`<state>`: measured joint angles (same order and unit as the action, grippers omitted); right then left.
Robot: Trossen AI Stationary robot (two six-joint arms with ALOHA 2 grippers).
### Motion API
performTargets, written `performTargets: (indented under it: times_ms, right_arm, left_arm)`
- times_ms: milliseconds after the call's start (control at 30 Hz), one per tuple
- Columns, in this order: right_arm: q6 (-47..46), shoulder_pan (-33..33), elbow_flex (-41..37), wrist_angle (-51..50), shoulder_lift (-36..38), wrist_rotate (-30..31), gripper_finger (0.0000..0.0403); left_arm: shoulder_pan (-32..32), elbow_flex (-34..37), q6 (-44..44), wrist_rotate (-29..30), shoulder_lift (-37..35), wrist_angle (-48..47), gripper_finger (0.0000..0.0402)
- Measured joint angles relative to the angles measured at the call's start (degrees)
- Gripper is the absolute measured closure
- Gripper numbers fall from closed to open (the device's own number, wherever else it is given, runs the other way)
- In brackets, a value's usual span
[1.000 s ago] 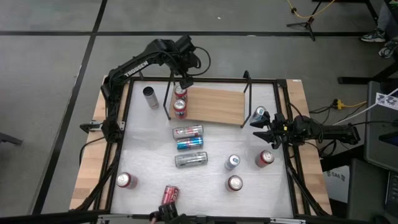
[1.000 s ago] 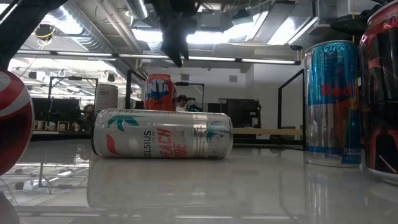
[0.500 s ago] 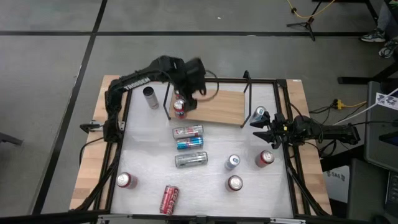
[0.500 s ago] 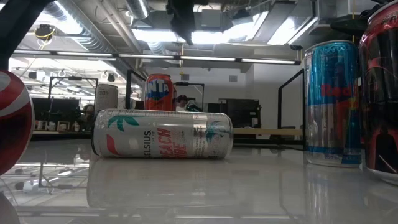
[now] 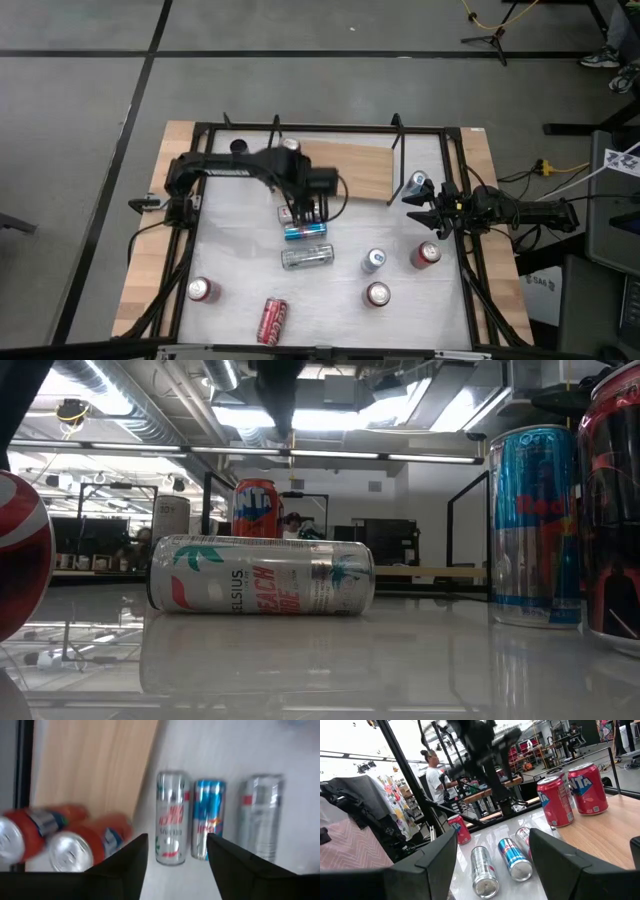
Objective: Place canned beverage on shelf
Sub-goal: Adjust the red soda cans on the shelf
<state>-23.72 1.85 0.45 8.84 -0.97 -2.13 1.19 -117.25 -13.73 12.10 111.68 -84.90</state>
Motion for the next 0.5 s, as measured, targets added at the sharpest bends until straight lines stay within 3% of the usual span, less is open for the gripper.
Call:
performTargets:
  times_ms: [233, 500]
  right_arm:
    - [0.0, 0.0, 0.0, -0.02, -0.02, 0.0, 0.0164]
    - [0.02, 0.0, 0.0, 0.0, -0.02, 0.0, 0.0164]
  left_arm:
    - [2.1, 11.37, -7.63, 1.42, 0.03, 4.68, 0.0252]
    - [1.43, 20.1, -10.44, 8.3, 0.07, 8.69, 0.0289]
